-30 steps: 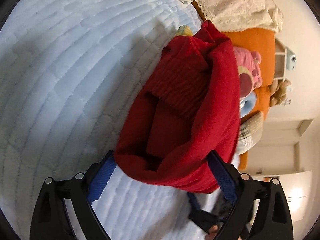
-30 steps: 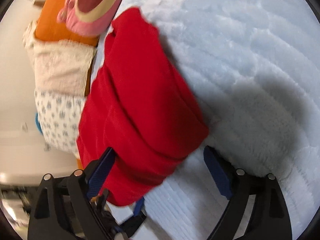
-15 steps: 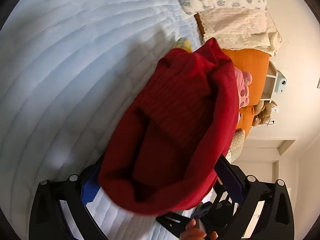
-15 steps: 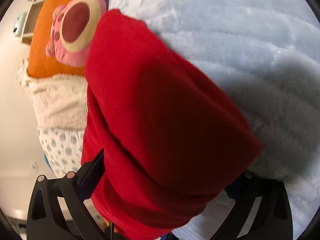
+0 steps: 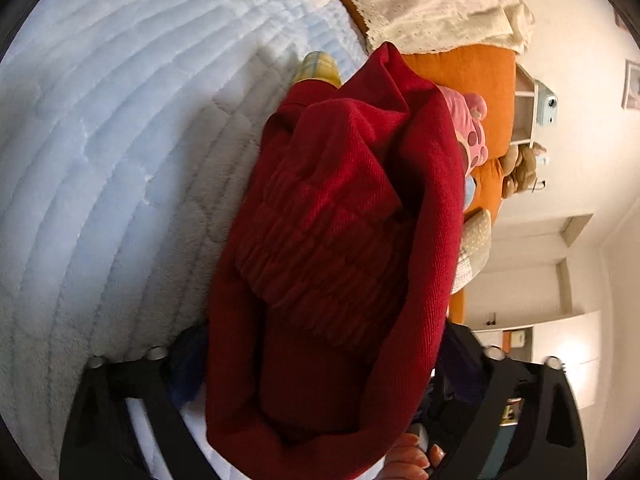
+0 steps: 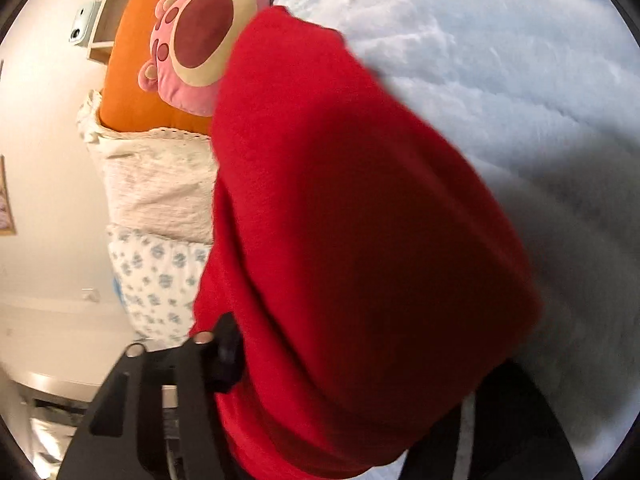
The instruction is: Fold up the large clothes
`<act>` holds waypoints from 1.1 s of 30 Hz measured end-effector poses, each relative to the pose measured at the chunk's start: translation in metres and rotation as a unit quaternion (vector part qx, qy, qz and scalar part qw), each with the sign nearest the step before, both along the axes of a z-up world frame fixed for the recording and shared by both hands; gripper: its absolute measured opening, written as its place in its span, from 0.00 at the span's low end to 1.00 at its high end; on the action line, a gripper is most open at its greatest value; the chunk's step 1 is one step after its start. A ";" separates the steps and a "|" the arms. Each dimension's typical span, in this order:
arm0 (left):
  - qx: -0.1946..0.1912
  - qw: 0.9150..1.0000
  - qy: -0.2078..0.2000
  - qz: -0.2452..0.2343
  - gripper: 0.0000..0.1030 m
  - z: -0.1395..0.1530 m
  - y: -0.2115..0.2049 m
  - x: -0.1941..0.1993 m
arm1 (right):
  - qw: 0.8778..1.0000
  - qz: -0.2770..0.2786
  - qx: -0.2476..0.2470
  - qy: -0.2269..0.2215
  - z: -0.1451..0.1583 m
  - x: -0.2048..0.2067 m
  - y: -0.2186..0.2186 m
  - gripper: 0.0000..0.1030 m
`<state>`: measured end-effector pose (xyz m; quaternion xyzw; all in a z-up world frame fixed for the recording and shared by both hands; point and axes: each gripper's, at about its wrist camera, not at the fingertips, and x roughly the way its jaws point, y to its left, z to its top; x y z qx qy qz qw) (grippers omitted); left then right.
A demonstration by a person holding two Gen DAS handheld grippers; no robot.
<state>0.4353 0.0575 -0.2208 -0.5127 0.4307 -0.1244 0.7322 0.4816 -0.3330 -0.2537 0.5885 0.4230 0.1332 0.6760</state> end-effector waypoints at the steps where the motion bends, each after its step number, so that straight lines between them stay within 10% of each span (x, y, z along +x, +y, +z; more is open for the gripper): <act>1: 0.003 1.000 -0.002 0.000 0.77 0.000 0.000 0.000 | 1.000 0.007 -0.008 -0.009 0.003 0.001 0.001 0.44; 5: -0.009 0.999 -0.018 -0.039 0.61 0.002 0.006 0.002 | 0.999 0.031 -0.023 -0.035 0.016 0.005 0.001 0.38; 22: 0.001 0.995 -0.069 -0.070 0.57 0.076 -0.010 -0.013 | 0.986 0.068 -0.084 -0.129 0.105 -0.013 -0.014 0.32; 33: 0.052 0.974 -0.170 -0.137 0.57 0.202 -0.123 -0.039 | 0.971 0.025 -0.098 -0.218 0.208 -0.049 -0.130 0.32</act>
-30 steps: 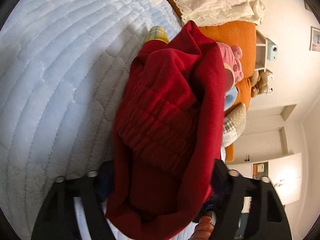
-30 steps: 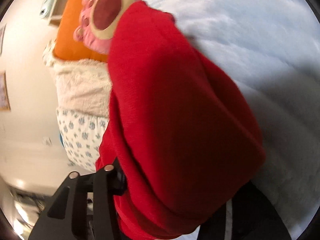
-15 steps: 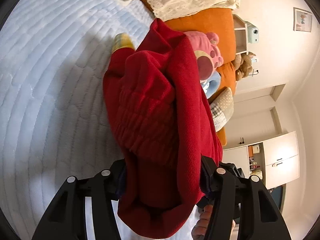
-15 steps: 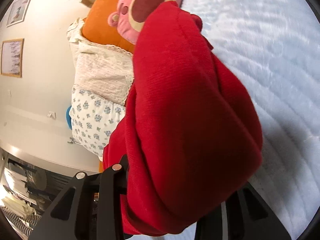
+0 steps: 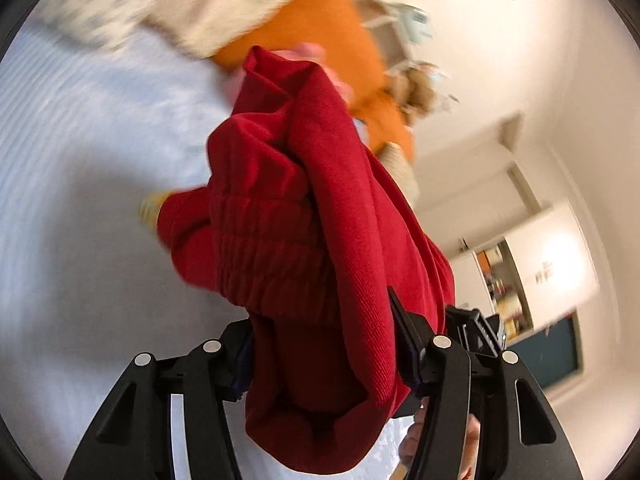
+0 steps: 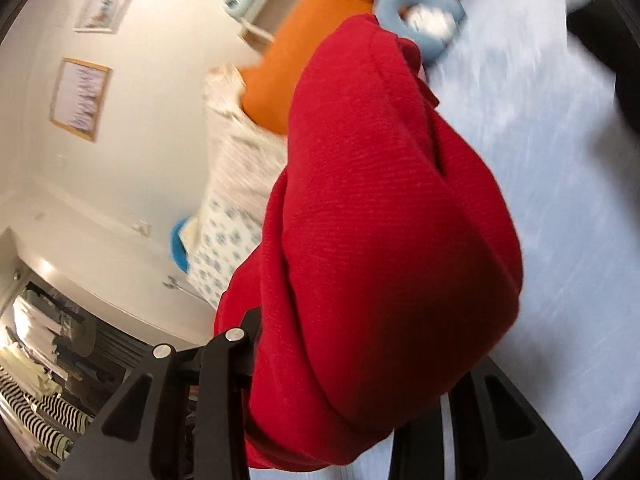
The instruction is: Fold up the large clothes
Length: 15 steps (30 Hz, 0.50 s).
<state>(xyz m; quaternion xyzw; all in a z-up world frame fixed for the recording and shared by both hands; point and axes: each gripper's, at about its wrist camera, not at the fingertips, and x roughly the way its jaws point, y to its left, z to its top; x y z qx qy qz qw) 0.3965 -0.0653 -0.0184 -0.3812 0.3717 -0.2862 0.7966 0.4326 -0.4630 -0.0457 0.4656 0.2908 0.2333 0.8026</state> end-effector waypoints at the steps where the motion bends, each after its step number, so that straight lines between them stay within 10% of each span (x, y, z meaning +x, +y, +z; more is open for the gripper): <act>1: -0.002 1.000 -0.018 -0.010 0.57 0.015 -0.019 -0.001 | 1.000 -0.005 -0.002 -0.011 0.009 -0.006 -0.014 0.32; 9: -0.025 0.984 -0.135 -0.113 0.57 0.105 -0.171 -0.006 | 0.986 -0.102 -0.039 -0.126 0.100 -0.072 -0.172 0.32; 15: -0.035 0.967 -0.170 -0.184 0.57 0.121 -0.287 -0.023 | 0.973 -0.165 -0.065 -0.146 0.094 -0.139 -0.270 0.32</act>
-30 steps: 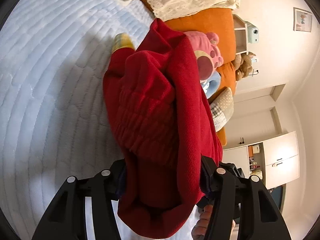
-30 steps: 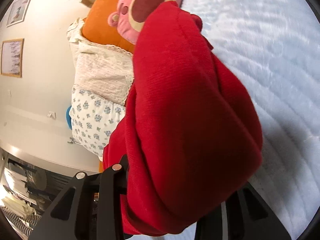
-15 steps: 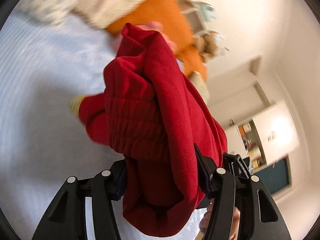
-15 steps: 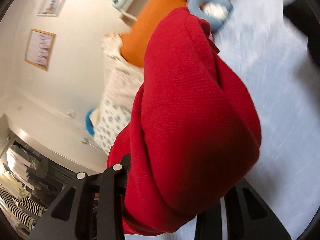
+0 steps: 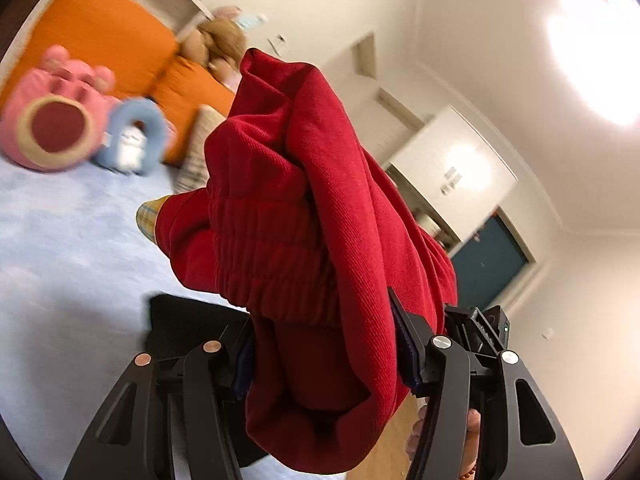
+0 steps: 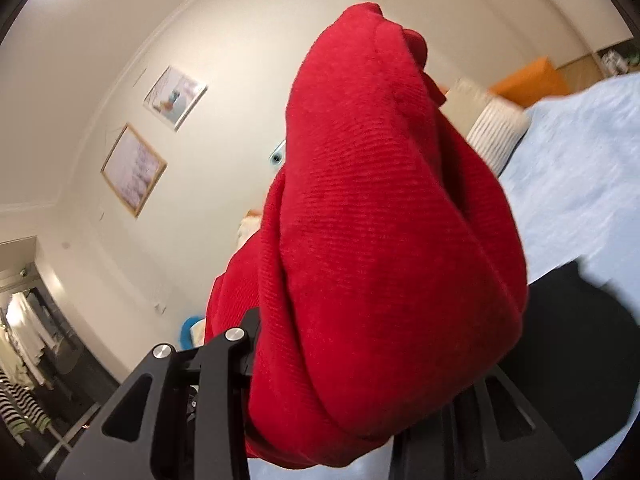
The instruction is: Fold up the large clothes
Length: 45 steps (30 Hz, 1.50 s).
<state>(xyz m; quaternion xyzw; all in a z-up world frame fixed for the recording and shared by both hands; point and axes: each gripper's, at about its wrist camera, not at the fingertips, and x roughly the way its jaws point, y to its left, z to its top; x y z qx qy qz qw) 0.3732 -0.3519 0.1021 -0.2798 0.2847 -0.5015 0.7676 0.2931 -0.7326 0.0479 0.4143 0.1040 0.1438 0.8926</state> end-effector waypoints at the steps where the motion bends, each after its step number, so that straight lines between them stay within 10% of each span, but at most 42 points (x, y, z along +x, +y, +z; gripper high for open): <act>1: 0.004 1.000 -0.002 -0.006 0.57 -0.003 -0.013 -0.003 | 1.000 -0.010 -0.008 0.002 -0.008 -0.009 -0.015 0.32; 14: 0.061 0.991 0.110 -0.036 0.59 -0.179 -0.059 0.015 | 0.988 -0.029 0.068 0.133 -0.218 -0.011 -0.052 0.33; 22: 0.172 0.983 0.046 -0.049 0.56 -0.142 -0.040 -0.014 | 0.989 -0.039 0.037 0.141 -0.216 -0.016 -0.048 0.35; 30: 0.209 0.970 -0.122 -0.036 0.74 -0.008 -0.077 -0.053 | 0.986 -0.059 -0.012 0.156 -0.182 -0.004 -0.024 0.38; 34: 0.276 0.957 -0.086 -0.010 0.68 -0.010 -0.131 -0.003 | 0.985 -0.043 -0.016 0.168 -0.180 -0.004 -0.028 0.45; 37: 0.338 0.939 -0.051 0.026 0.31 -0.044 -0.148 0.039 | 0.984 -0.020 -0.001 0.177 -0.177 0.002 -0.037 0.57; 41: 0.309 0.949 -0.036 0.052 0.24 -0.065 -0.132 0.059 | 0.981 0.006 -0.038 0.193 -0.155 0.000 -0.049 0.65; 45: 0.306 0.951 -0.006 0.054 0.23 -0.073 -0.124 0.085 | 0.968 -0.107 -0.182 0.135 -0.084 -0.034 -0.055 0.67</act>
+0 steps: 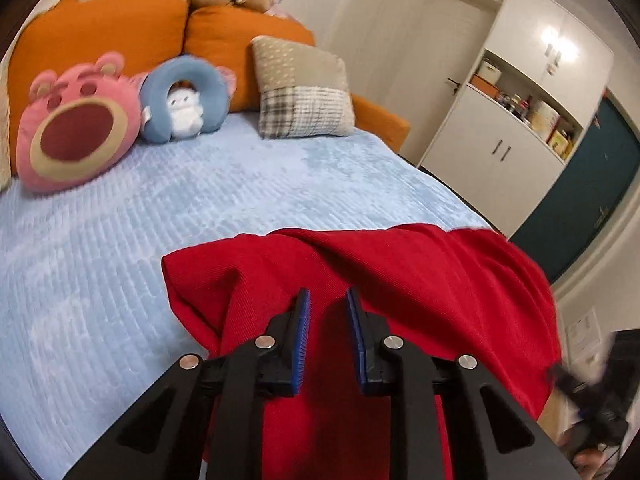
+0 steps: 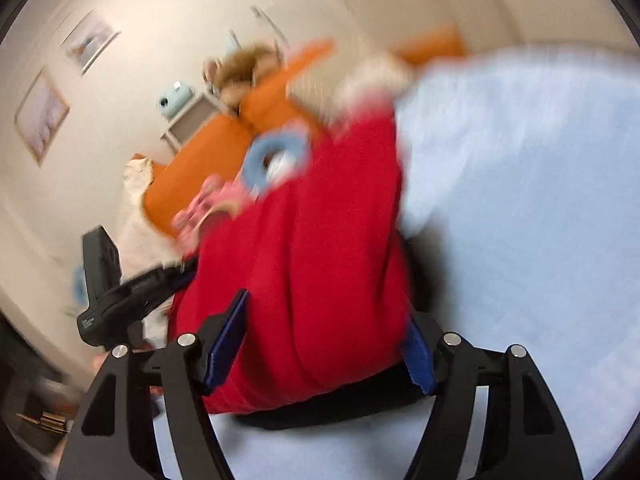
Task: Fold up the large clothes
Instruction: 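Carry the red bundle with the left tool toward the dark clothes stack while the right tool supports it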
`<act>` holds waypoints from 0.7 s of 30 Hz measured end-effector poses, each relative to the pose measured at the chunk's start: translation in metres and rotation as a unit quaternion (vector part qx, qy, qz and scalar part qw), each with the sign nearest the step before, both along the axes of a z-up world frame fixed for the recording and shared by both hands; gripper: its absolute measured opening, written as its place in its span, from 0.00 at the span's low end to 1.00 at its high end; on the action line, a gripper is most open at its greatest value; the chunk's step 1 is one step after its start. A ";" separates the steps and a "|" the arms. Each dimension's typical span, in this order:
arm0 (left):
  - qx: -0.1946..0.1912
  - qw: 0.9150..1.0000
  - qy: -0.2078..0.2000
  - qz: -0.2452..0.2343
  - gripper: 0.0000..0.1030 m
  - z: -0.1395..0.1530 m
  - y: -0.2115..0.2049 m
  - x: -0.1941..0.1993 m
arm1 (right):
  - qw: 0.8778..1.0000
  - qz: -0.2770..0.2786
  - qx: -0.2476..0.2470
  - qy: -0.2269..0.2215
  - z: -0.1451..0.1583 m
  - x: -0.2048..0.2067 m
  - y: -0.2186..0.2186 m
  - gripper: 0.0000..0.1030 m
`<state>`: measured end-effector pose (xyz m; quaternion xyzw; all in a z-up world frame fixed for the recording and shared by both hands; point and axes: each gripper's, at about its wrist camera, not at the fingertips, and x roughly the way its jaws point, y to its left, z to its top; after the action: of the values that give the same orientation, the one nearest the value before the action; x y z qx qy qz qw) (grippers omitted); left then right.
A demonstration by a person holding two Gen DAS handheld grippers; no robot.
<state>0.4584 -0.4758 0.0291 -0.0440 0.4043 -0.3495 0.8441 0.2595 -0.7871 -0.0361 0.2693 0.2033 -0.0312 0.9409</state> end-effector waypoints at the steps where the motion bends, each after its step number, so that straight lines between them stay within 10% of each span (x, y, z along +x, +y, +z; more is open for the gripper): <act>1: 0.006 1.000 0.000 0.001 0.23 -0.001 0.001 0.003 | 0.999 -0.014 -0.042 -0.027 0.021 -0.005 0.001 0.71; 4: 0.022 1.000 -0.013 0.001 0.23 -0.005 -0.004 0.016 | 0.995 0.047 -0.088 -0.024 0.056 0.024 0.001 0.69; 8: 0.022 0.999 -0.022 -0.018 0.23 -0.005 -0.008 0.010 | 0.986 0.140 -0.061 0.067 0.055 0.111 0.000 0.06; 16: 0.010 0.999 -0.013 -0.049 0.21 -0.016 -0.003 0.018 | 0.974 0.119 -0.073 0.179 -0.027 0.196 0.015 0.00; 21: -0.014 0.998 -0.016 -0.053 0.18 -0.032 -0.005 0.016 | 0.975 0.093 0.096 0.179 -0.106 0.188 -0.021 0.00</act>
<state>0.4745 -0.4810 -0.0028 -0.0287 0.3880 -0.4001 0.8298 0.4474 -0.8080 -0.1424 0.3285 0.3948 0.0285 0.8576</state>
